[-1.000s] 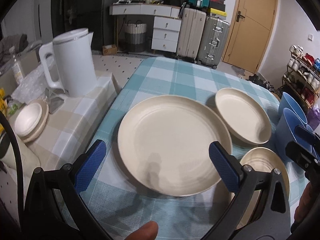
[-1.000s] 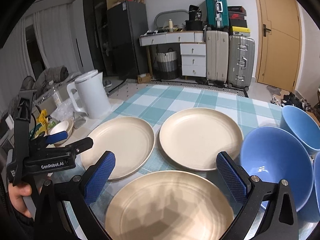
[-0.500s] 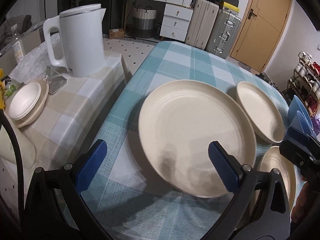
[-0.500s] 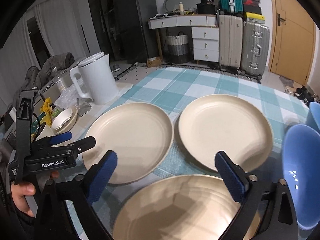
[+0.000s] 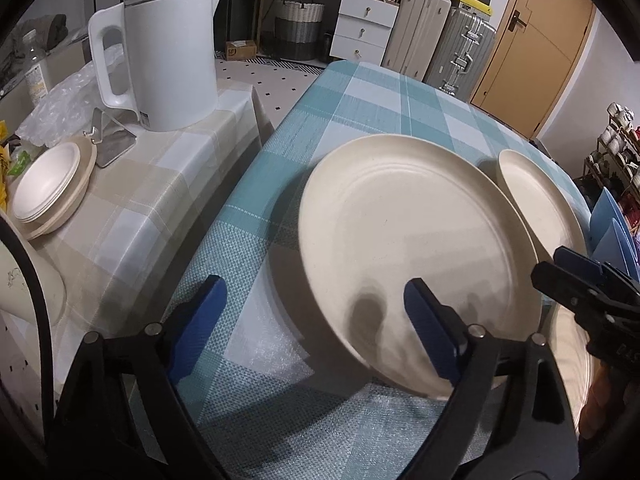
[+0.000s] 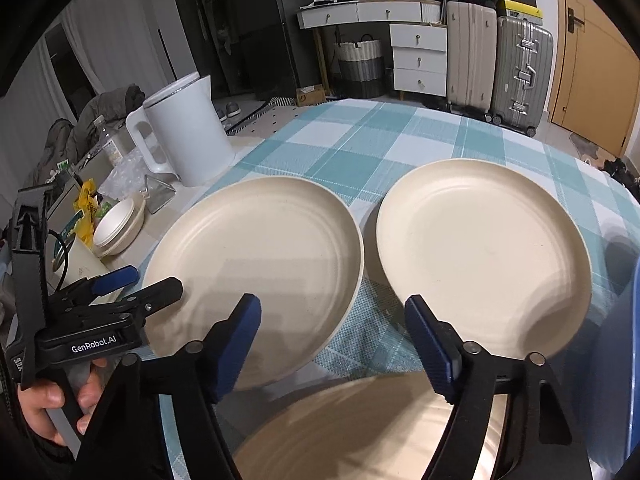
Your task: Organize plates and bowls
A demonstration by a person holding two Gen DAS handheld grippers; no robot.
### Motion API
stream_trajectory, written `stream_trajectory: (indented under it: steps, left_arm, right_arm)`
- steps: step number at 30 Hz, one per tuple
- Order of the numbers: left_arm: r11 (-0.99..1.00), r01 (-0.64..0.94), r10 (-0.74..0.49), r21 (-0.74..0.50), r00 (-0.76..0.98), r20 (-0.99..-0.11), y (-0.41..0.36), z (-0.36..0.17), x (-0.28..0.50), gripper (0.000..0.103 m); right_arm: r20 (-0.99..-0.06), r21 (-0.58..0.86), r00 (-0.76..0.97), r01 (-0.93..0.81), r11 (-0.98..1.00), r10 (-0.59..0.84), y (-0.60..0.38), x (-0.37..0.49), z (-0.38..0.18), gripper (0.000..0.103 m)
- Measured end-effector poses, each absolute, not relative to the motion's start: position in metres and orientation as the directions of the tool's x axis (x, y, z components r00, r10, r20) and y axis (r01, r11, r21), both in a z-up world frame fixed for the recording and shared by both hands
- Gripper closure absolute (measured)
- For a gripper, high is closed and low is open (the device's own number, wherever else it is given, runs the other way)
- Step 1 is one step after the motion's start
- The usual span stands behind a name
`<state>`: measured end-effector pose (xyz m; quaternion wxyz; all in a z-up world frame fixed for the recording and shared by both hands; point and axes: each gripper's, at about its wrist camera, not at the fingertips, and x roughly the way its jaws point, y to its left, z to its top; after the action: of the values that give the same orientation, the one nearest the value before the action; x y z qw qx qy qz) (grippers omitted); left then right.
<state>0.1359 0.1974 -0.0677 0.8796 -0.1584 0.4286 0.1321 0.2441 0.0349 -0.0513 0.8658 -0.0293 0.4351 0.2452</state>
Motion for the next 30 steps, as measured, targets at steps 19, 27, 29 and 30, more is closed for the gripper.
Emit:
stream_trajectory:
  steps: [19,27,29,30]
  left_arm:
    - [0.926,-0.353,0.118,-0.132,0.602,-0.789,0.193,-0.065,0.134,0.061]
    - [0.933,-0.327,0.089,-0.151,0.616,-0.783,0.19,-0.065,0.134,0.085]
    - [0.933,-0.328,0.093,-0.146,0.613,-0.784,0.189,-0.065,0.134,0.084]
    - [0.933,-0.328,0.09,-0.149,0.614,-0.784,0.189,-0.065,0.134,0.084]
  right_arm:
    - [-0.801,0.118,0.486,-0.443,0.889,0.349,0.048,0.258,-0.069,0.068]
    - [-0.796,0.089,0.511,-0.432,0.897,0.325,0.048,0.257,-0.07,0.086]
    - [-0.796,0.081,0.515,-0.431,0.899,0.319,0.048,0.257,-0.07,0.087]
    - [-0.795,0.076,0.518,-0.431,0.899,0.315,0.049,0.257,-0.07,0.087]
